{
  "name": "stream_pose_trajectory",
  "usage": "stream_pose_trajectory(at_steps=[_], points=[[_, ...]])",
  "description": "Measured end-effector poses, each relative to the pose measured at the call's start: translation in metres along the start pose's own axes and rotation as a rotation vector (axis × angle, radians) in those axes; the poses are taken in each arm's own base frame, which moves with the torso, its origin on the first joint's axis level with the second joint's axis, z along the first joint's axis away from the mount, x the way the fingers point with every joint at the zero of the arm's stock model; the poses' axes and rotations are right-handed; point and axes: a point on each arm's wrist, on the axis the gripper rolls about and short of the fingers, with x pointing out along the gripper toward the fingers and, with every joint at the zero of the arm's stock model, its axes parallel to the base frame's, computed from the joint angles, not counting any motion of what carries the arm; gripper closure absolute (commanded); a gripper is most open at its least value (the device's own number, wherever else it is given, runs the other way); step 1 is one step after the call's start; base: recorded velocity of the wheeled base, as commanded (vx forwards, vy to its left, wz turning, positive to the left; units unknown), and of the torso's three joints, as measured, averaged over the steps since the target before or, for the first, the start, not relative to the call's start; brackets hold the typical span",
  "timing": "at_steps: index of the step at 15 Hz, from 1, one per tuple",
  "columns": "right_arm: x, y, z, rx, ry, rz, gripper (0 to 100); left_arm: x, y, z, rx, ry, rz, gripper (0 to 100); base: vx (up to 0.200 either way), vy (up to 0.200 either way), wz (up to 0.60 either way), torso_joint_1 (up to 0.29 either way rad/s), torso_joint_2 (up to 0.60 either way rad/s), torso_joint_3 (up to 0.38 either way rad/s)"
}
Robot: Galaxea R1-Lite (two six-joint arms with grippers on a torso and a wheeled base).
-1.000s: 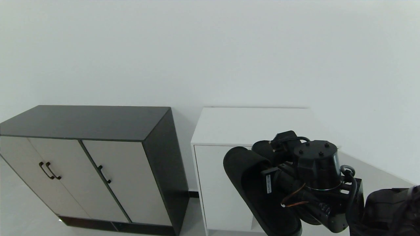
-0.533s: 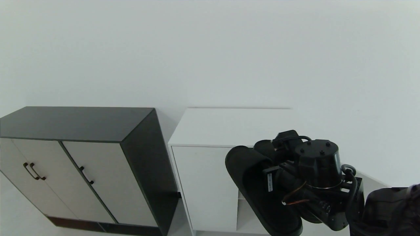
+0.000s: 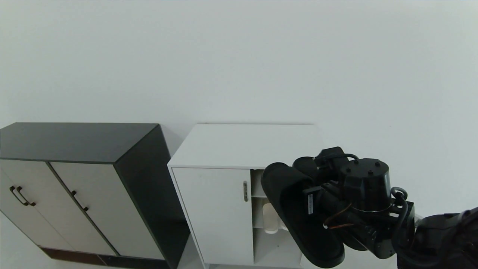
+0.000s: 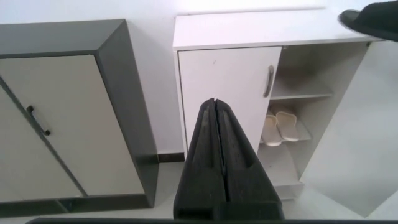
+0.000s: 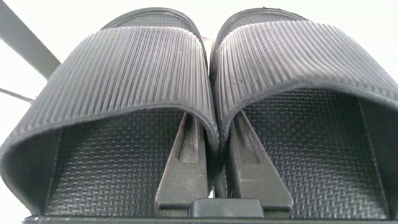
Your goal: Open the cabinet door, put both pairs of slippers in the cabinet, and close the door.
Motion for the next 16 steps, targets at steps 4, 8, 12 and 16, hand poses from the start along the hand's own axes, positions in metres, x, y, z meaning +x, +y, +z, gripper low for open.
stream_pose_trajectory(at_steps=[4,8,12,16], points=[[-0.002,-0.001,-0.002,-0.002,-0.018,0.003,100,0.0,0.0,0.0,-0.003,0.001,0.002,100,0.0,0.0,0.0,0.0,0.0,0.0],[-0.008,-0.001,-0.007,-0.02,-0.033,0.017,100,0.0,0.0,0.0,-0.004,0.0,0.002,100,0.0,0.0,0.0,0.0,0.0,0.0],[-0.011,-0.002,-0.01,-0.026,-0.031,0.026,100,0.0,0.0,0.0,-0.01,0.0,0.002,100,0.0,0.0,0.0,-0.016,0.03,0.02],[-0.011,-0.002,-0.012,-0.026,-0.026,0.027,100,0.0,0.0,0.0,-0.011,0.0,0.002,100,0.0,0.0,0.0,-0.147,0.33,0.184]])
